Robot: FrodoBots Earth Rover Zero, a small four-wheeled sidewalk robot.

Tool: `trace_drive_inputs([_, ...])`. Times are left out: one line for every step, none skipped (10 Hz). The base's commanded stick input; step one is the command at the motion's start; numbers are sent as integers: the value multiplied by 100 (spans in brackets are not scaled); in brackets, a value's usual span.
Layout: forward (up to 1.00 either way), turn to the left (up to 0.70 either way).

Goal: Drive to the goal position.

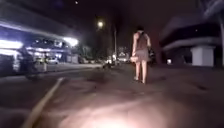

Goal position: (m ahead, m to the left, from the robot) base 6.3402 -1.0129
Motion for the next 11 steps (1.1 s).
trace_drive_inputs([100,-15])
trace_drive_inputs([100,0])
trace_drive_inputs([100,0])
trace_drive_inputs([100,0])
trace_drive_inputs([100,-5])
trace_drive_inputs([100,-25])
trace_drive_inputs([100,-34])
trace_drive_inputs([100,-3])
trace_drive_inputs([100,0])
trace_drive_inputs([100,0])
trace_drive_inputs([100,0])
